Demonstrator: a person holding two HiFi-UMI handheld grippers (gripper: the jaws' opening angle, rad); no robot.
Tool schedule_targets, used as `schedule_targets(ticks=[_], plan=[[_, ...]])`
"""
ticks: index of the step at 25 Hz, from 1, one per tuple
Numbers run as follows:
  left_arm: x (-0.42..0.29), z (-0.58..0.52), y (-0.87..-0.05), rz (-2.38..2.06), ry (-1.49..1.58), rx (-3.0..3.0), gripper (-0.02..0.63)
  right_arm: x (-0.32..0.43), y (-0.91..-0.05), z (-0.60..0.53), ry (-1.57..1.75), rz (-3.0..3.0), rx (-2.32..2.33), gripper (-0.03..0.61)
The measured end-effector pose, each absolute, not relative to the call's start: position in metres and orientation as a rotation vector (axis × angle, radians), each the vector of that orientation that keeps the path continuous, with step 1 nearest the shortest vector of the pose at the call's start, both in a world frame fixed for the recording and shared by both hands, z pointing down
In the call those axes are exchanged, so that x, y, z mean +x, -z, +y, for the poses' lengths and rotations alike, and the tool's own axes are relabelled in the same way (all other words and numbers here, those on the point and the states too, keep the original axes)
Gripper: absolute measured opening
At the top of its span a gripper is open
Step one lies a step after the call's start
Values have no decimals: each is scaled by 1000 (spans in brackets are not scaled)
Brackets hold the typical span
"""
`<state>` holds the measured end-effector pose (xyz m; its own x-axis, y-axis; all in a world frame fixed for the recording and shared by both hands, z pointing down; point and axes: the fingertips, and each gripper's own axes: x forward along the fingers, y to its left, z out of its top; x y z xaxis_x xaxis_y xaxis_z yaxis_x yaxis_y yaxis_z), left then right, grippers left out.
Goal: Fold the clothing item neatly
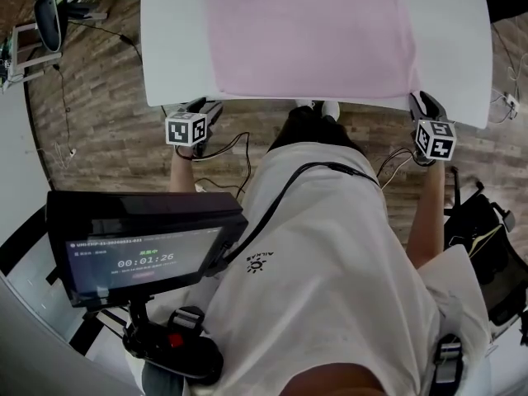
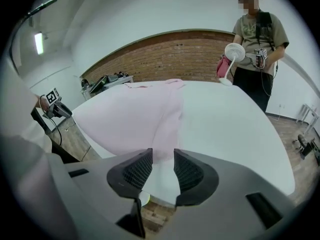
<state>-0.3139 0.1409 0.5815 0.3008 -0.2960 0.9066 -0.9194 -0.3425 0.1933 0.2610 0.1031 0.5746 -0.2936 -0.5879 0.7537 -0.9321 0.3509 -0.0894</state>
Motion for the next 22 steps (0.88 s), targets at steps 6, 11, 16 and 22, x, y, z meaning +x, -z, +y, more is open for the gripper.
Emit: schedule_targets(ticks=[6,11,16,22], plan=[[-244,86,-525,-1239,-810,2076,206,222,-534,60,-558,-2155,1290,11],[-192,55,-555,-1295,-970,2154,2,167,-555,44,-497,-2177,1118,3],[-229,66,-589,-1423,-1010,1944,3,186,-577,53,-527,-2029,1154,3],[-246,68,-600,-1421,-999,1874,3,204,-593,59,-573,-1993,1146,3]])
